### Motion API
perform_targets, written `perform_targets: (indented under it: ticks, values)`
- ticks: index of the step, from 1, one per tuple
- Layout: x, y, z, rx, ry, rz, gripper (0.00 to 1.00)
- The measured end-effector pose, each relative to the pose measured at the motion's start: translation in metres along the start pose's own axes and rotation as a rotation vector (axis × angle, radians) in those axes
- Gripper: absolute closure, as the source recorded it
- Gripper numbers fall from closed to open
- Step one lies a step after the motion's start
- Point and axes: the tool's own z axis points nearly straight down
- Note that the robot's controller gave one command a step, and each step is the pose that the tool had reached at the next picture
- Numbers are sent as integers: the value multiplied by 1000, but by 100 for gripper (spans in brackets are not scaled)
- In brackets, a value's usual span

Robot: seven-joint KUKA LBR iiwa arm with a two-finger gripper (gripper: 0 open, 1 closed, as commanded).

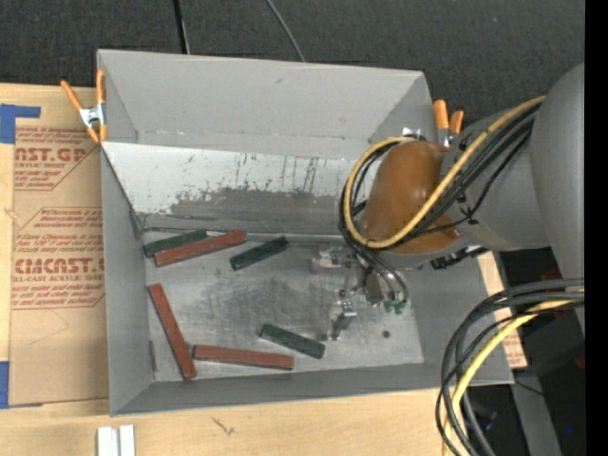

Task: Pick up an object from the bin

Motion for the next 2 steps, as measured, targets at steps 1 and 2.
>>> perform_targets:
  ticks: [1, 2]
  values:
    - [28, 2, 9, 1, 1, 172, 0]
    - [26, 31, 11, 4, 0, 125, 0]
